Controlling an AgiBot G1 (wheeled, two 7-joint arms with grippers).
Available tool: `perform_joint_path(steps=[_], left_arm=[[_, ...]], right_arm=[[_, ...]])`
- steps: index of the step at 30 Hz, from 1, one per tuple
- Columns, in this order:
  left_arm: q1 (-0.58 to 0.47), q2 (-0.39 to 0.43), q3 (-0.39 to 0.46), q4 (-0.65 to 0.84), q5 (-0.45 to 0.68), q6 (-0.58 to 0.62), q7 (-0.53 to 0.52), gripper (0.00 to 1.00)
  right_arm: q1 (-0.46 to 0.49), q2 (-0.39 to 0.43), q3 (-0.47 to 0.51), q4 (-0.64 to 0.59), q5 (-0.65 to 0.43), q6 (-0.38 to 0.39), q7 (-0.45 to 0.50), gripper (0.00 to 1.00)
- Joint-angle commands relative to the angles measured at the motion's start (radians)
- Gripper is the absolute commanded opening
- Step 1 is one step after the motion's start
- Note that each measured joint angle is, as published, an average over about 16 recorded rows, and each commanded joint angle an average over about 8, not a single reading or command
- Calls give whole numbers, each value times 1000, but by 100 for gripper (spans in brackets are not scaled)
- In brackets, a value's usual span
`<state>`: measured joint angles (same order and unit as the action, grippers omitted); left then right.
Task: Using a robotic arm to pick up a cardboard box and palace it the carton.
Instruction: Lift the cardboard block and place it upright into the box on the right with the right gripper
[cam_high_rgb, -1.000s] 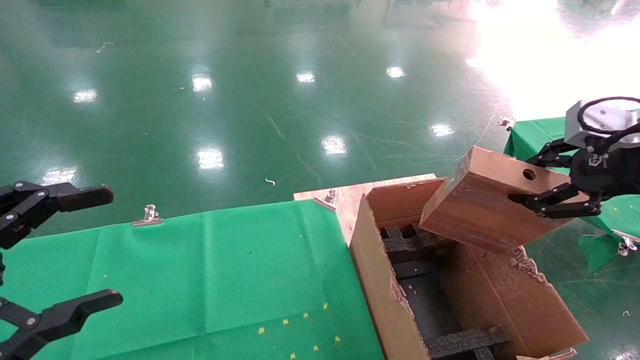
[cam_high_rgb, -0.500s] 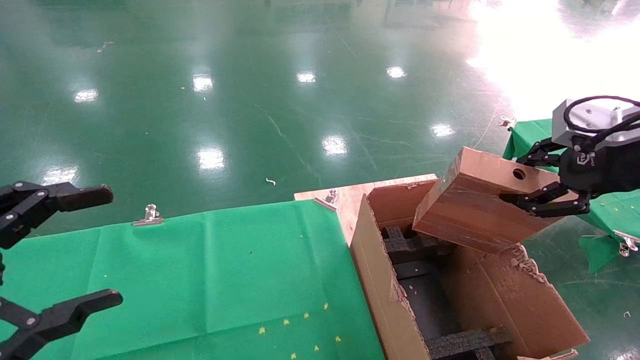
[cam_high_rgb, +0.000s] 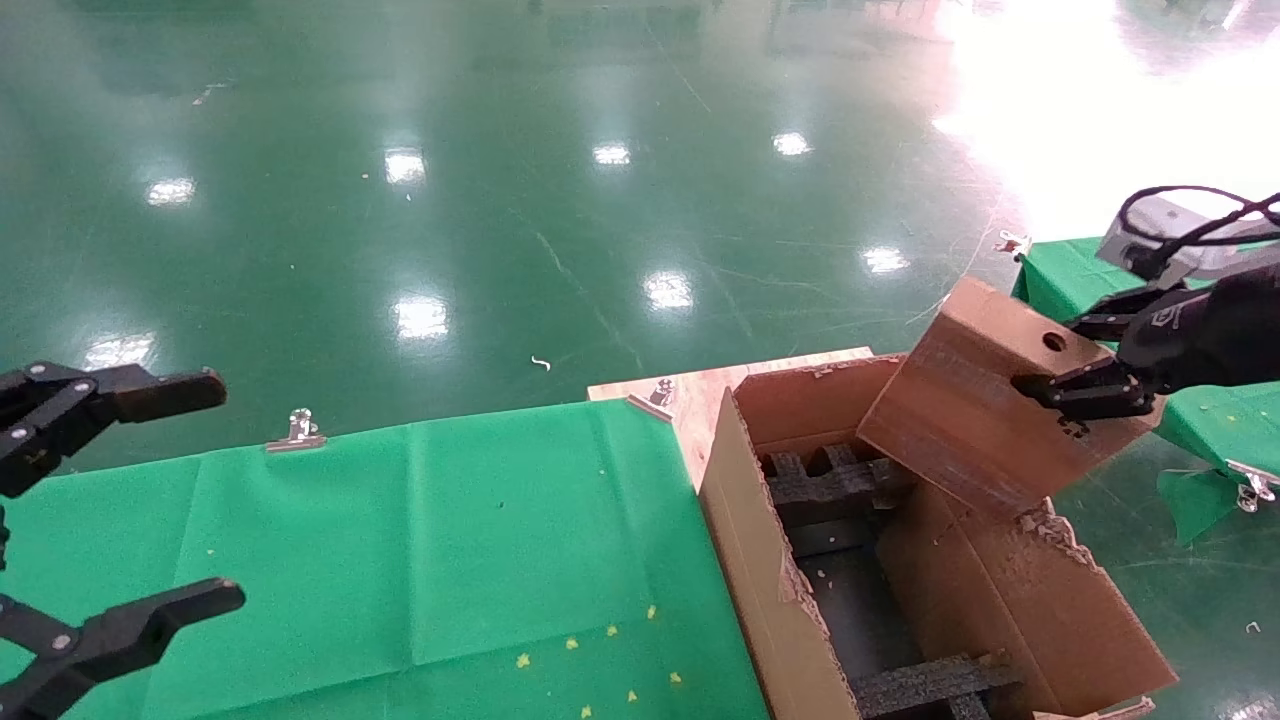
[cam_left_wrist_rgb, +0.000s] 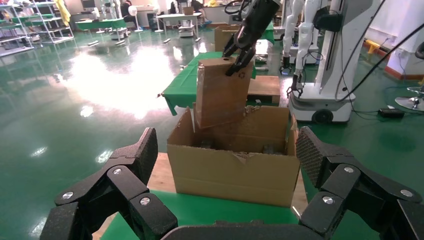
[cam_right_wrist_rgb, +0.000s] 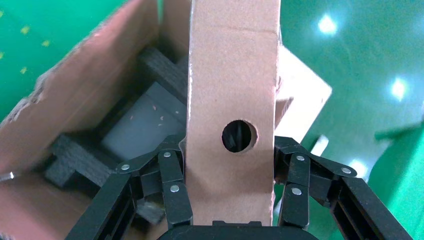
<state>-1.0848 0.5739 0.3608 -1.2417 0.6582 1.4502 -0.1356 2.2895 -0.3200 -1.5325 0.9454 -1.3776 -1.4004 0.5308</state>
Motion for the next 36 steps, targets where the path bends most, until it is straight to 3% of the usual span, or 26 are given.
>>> perform_joint_path(steps=[1,10,16,23,36], left_arm=[[0,0,0,0,0,0,0,100],[0,0,0,0,0,0,0,100],[0,0,0,0,0,0,0,100],[0,0,0,0,0,0,0,100],[0,0,0,0,-1,0,0,100]], right_arm=[[-14,22,-8,48,-13,45,98,0],[-39,116,-54,314,-165,122,698,0],[-57,137,-75,404,-219,130,946,0],[-71,135,-86,430,-216,130,1023,0],[-76,124,-88,392,-217,136,1000,0]])
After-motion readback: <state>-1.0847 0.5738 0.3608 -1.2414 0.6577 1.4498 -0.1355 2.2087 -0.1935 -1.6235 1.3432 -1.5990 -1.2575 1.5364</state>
